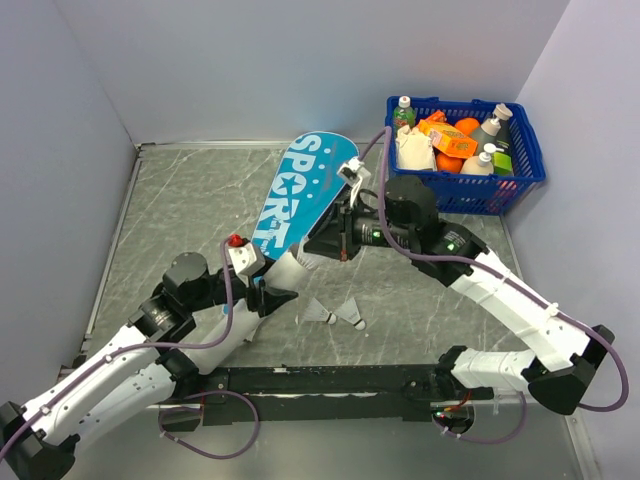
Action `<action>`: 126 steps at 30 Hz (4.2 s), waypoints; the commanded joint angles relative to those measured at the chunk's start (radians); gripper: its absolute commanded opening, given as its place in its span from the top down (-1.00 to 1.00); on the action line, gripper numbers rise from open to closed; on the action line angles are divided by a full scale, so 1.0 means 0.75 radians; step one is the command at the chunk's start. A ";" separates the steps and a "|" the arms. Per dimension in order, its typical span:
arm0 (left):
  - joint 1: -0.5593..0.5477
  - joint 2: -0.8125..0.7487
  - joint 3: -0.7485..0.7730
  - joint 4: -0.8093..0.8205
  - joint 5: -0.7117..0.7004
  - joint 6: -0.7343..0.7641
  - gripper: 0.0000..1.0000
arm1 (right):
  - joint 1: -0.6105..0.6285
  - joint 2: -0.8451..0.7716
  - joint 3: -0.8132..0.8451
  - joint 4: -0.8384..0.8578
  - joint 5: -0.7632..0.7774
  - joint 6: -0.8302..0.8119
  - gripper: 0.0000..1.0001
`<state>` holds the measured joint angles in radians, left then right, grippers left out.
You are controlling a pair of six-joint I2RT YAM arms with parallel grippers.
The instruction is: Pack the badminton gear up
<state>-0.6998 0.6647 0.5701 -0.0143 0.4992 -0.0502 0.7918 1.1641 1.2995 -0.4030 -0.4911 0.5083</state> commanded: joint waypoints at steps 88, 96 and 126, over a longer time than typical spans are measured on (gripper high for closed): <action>-0.002 -0.265 -0.050 0.115 0.126 -0.009 0.96 | -0.131 0.702 -0.129 -0.551 0.651 -0.089 -0.22; 0.000 -0.269 -0.050 0.113 0.132 -0.009 0.96 | -0.109 0.718 -0.164 -0.586 0.628 -0.136 -0.14; 0.000 -0.220 -0.067 0.132 0.075 -0.011 0.98 | -0.101 0.426 -0.180 -0.618 0.734 -0.089 1.00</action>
<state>-0.6971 0.4728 0.5163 0.0204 0.5709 -0.0463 0.7094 1.6524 1.1564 -0.8486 -0.0204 0.3878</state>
